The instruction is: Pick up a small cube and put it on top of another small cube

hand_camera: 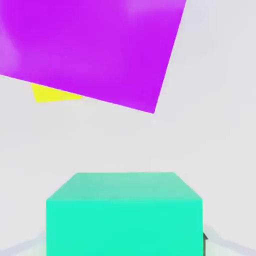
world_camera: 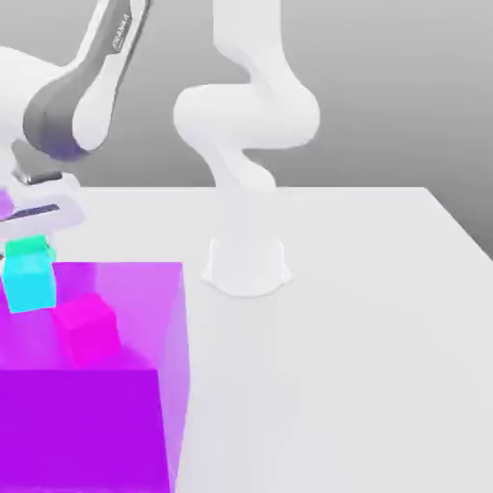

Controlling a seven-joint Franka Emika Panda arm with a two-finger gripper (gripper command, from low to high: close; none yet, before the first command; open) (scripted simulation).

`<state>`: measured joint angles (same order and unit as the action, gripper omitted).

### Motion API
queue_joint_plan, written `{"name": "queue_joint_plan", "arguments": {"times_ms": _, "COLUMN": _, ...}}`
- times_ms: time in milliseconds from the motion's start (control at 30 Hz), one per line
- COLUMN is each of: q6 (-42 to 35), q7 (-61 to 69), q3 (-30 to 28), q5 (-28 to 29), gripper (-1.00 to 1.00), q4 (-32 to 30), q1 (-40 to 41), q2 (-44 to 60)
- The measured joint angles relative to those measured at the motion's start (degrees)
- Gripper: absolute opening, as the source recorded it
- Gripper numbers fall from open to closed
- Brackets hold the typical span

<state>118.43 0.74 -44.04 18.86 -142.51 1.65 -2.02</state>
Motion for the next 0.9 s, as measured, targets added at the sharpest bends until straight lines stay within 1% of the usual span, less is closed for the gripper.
{"name": "queue_joint_plan", "arguments": {"times_ms": 233, "q6": 6.25, "q7": -1.95, "q3": -0.05, "q5": -5.55, "gripper": -1.0, "q4": -4.55, "q1": -0.36, "q2": 1.86}}
{"name": "queue_joint_plan", "arguments": {"times_ms": 467, "q6": 12.59, "q7": -6.1, "q3": -1.61, "q5": -8.1, "gripper": -1.0, "q4": -9.1, "q1": -2.2, "q2": 1.39}}
{"name": "queue_joint_plan", "arguments": {"times_ms": 667, "q6": 18.21, "q7": -11.6, "q3": -2.54, "q5": -7.43, "gripper": -1.0, "q4": -13.02, "q1": -0.57, "q2": -0.92}}
{"name": "queue_joint_plan", "arguments": {"times_ms": 900, "q6": 24.92, "q7": -19.97, "q3": -2.3, "q5": -3.45, "gripper": -1.0, "q4": -17.62, "q1": 2.2, "q2": -5.4}}
